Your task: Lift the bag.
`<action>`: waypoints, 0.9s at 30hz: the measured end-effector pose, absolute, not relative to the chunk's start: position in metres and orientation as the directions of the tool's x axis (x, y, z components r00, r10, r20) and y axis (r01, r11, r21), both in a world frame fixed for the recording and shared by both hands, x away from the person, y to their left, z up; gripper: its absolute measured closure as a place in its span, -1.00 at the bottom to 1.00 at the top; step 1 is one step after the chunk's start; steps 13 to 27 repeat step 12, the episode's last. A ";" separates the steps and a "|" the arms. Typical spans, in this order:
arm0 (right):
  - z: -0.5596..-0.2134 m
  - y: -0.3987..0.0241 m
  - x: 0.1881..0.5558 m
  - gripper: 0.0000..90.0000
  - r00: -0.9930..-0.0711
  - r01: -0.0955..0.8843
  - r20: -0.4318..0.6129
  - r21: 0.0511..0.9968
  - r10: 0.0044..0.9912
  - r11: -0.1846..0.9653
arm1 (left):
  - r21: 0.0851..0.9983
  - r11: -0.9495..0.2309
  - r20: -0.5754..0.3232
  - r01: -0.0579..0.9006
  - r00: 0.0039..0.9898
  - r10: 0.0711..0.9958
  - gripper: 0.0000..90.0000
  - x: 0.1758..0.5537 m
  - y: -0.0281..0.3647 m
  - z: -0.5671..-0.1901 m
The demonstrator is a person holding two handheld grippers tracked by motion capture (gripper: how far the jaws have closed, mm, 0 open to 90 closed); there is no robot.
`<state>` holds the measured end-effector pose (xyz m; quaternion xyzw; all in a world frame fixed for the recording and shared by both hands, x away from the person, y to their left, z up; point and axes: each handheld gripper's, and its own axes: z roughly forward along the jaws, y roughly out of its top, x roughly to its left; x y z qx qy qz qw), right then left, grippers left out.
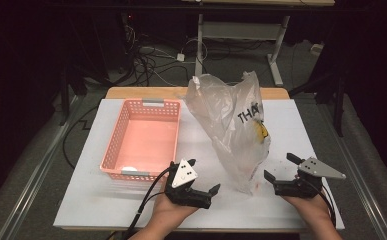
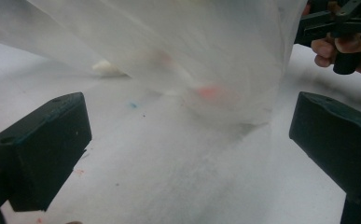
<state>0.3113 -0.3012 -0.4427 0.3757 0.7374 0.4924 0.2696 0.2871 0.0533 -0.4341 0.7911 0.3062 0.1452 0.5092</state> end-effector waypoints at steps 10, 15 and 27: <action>-0.454 -0.307 0.304 -0.99 -0.570 0.299 -0.011 0.928 0.821 0.220 | 0.901 -0.276 -0.087 0.334 0.762 0.641 -1.00 0.284 0.053 -0.449; -0.455 -0.307 0.304 -0.99 -0.572 0.300 -0.014 0.927 0.820 0.225 | 0.903 -0.273 -0.085 0.331 0.761 0.643 -1.00 0.284 0.053 -0.449; -0.455 -0.307 0.304 -0.99 -0.572 0.300 -0.014 0.927 0.820 0.225 | 0.903 -0.273 -0.085 0.331 0.761 0.643 -1.00 0.284 0.053 -0.449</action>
